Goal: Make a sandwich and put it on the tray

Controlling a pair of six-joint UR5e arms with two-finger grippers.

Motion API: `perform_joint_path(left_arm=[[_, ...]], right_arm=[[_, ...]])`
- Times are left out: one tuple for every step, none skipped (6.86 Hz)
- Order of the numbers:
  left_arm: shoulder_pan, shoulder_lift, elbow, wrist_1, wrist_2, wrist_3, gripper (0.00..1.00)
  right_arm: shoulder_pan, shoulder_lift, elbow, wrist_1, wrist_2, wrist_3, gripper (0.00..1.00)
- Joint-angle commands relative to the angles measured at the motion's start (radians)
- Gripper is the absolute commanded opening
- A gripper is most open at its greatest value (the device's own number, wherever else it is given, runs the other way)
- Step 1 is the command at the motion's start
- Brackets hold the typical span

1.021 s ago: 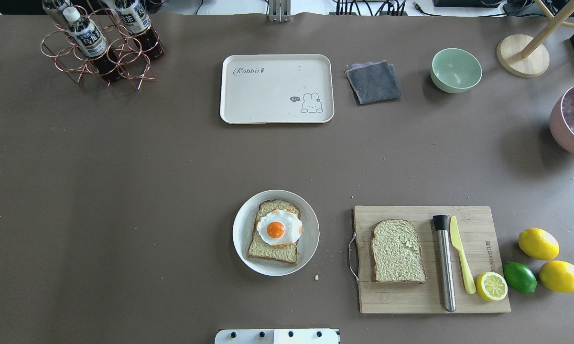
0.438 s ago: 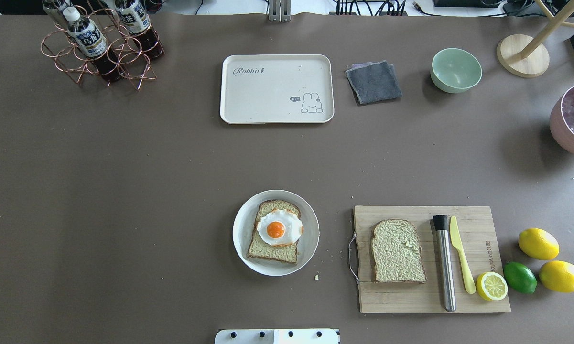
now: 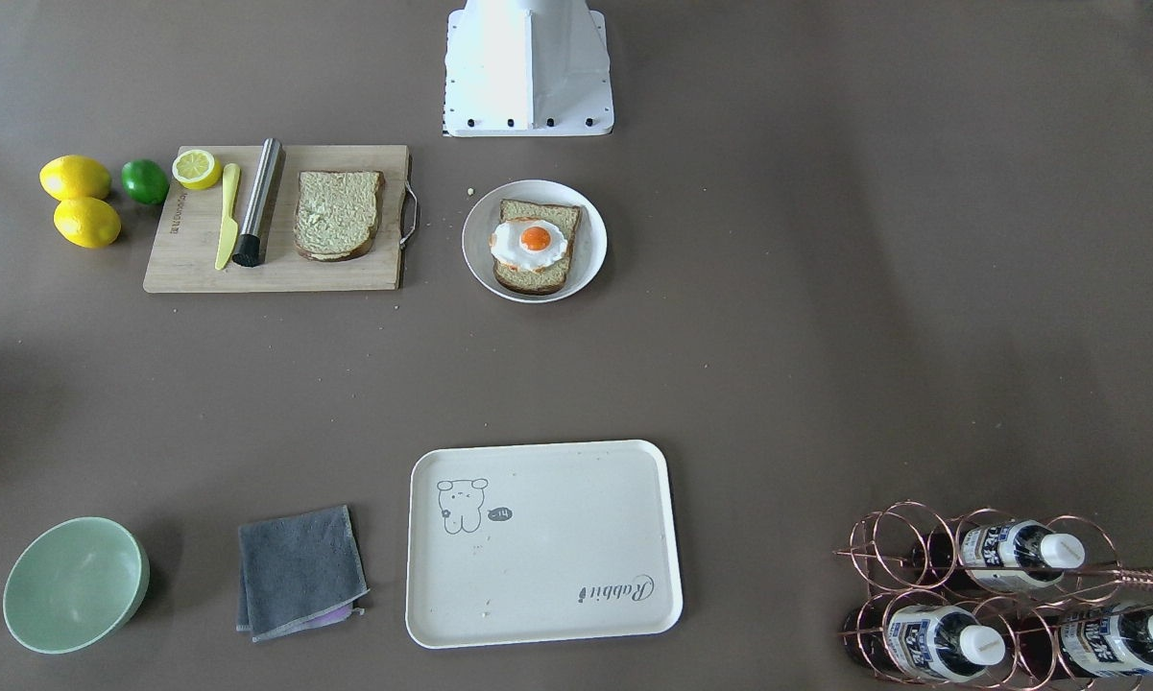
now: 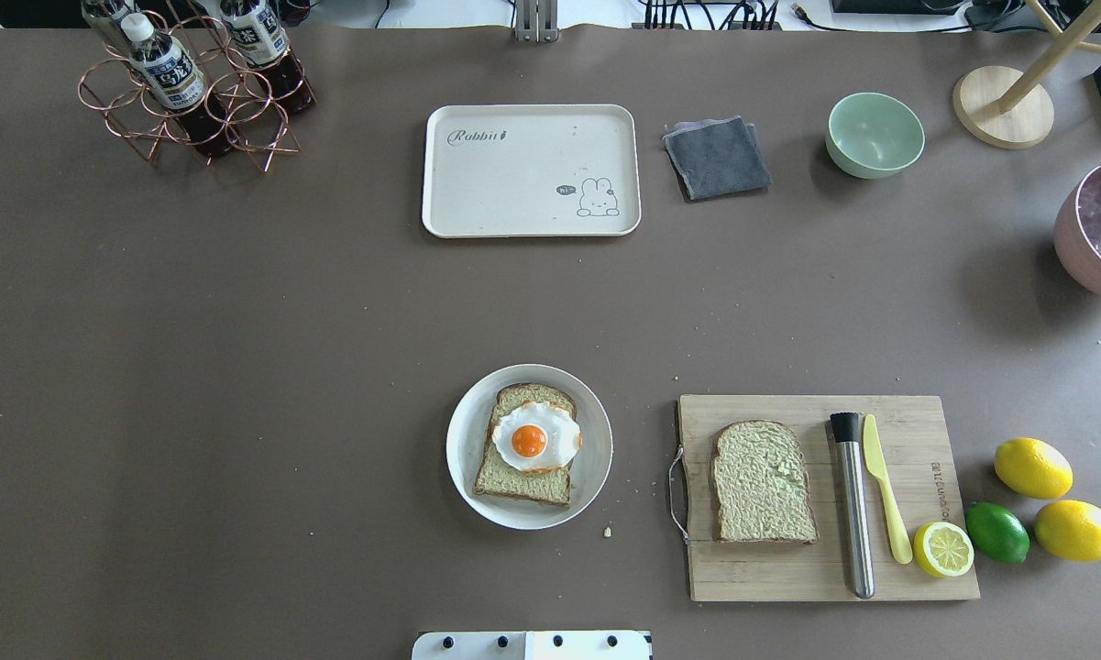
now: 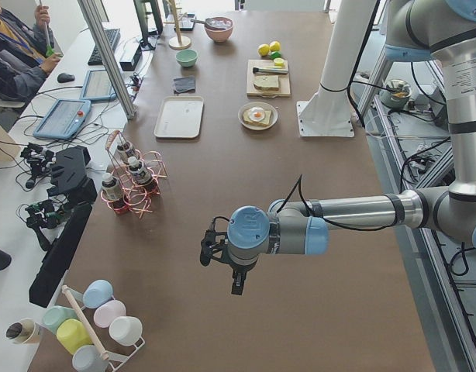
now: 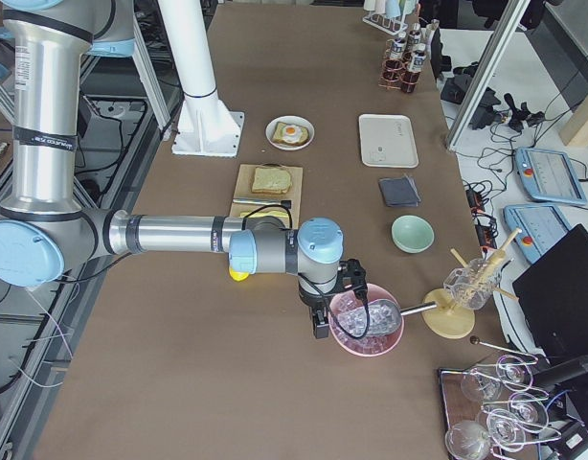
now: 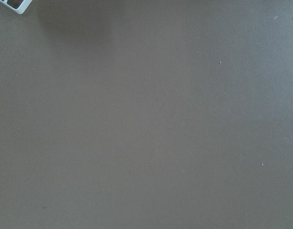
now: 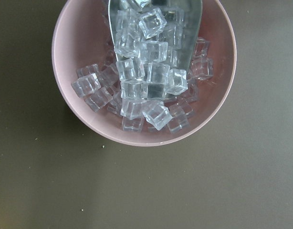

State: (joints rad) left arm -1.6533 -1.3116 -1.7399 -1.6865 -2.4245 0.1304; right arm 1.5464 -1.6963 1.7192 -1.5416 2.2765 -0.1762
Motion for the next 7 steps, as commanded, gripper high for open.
perform_joint_path(left_arm=[[0.001, 0.009, 0.011, -0.007, 0.002, -0.025, 0.97], [0.001, 0.006, 0.013, -0.019, 0.005, -0.029, 0.97], [0.001, 0.003, 0.010, -0.019, 0.010, -0.032, 0.97], [0.001, 0.009, 0.008, -0.019, 0.009, -0.031, 0.97], [0.001, 0.014, 0.011, -0.021, 0.007, -0.029, 0.97], [0.001, 0.014, 0.005, -0.019, 0.001, -0.031, 0.98], [0.001, 0.015, 0.003, -0.019, 0.001, -0.028, 0.97]], right_arm=[[-0.003, 0.006, 0.000, 0.000, 0.000, 0.000, 1.00], [-0.003, 0.006, 0.003, 0.000, 0.014, 0.000, 1.00], [-0.002, 0.001, 0.014, 0.000, 0.021, 0.000, 1.00], [-0.003, 0.007, 0.014, 0.000, 0.021, 0.001, 1.00], [-0.003, 0.007, 0.014, 0.000, 0.021, 0.000, 1.00], [-0.002, 0.004, 0.026, 0.000, 0.026, 0.001, 1.00], [-0.003, 0.006, 0.023, 0.000, 0.024, 0.001, 1.00]])
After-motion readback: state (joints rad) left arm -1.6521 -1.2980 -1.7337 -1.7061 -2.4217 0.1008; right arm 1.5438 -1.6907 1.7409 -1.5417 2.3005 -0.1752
